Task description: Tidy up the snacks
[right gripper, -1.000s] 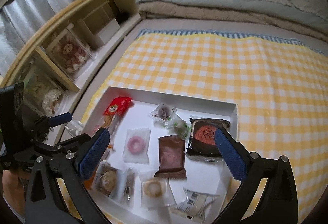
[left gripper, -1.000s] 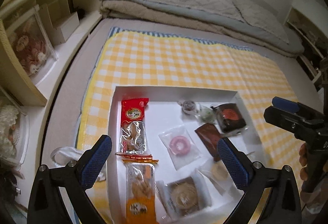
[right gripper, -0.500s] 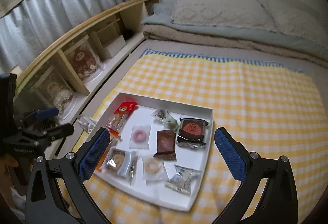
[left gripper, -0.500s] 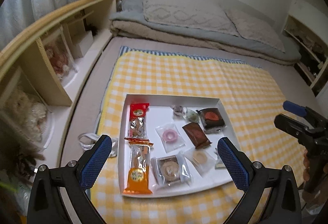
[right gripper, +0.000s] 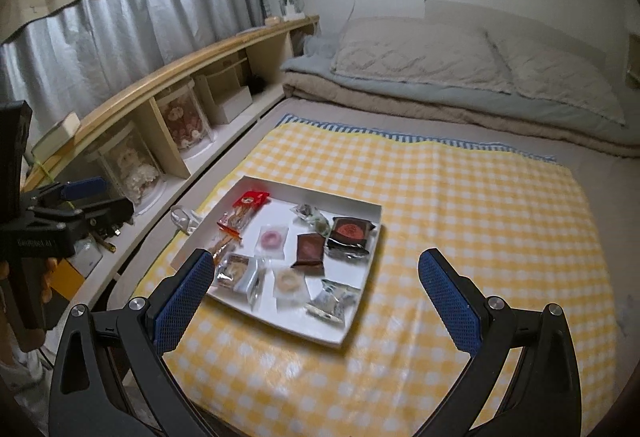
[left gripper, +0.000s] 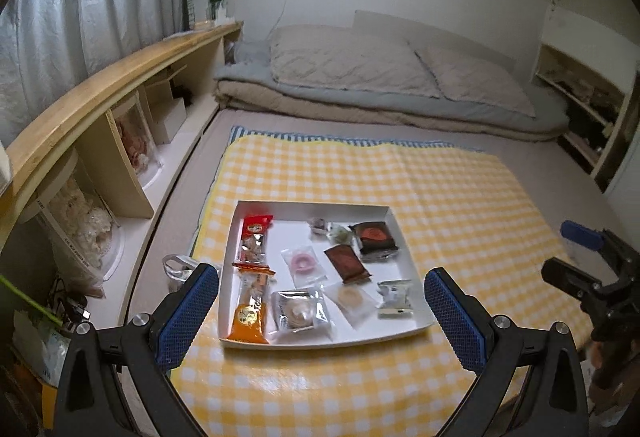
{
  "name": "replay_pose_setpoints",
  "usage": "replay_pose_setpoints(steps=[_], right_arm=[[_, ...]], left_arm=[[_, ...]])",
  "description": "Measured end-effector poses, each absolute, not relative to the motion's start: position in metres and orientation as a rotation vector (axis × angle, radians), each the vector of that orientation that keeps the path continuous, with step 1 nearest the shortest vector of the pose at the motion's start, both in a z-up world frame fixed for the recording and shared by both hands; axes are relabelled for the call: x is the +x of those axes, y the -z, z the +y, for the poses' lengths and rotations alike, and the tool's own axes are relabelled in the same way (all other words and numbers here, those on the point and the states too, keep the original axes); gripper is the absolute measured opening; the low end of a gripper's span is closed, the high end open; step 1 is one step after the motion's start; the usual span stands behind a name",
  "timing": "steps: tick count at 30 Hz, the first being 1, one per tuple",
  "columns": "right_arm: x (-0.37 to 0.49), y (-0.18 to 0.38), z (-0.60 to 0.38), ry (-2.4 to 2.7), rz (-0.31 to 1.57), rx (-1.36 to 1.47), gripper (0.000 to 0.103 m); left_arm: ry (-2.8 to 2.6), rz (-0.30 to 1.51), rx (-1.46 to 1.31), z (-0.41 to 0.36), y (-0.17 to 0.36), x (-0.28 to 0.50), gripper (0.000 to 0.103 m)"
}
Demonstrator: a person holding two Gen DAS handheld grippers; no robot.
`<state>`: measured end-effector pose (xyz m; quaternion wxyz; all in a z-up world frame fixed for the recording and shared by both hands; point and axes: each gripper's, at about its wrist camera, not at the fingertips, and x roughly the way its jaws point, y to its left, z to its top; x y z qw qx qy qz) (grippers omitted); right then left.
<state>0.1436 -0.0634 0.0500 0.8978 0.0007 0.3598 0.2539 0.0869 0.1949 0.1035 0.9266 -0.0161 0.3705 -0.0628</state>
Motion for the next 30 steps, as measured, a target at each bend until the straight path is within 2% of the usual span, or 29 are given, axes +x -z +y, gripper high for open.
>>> replay_pose_setpoints(steps=[14,30], right_arm=[[0.067,-0.027,-0.104,-0.426,0.616,-0.001,0.103],[0.045,0.003,-0.114,-0.393,0.574,-0.008,0.103]], left_arm=[[0.103,0.67,0.054,0.159,-0.071,-0.007,0.103],[0.085,0.602,0.132,0.129,-0.037,-0.042,0.103]])
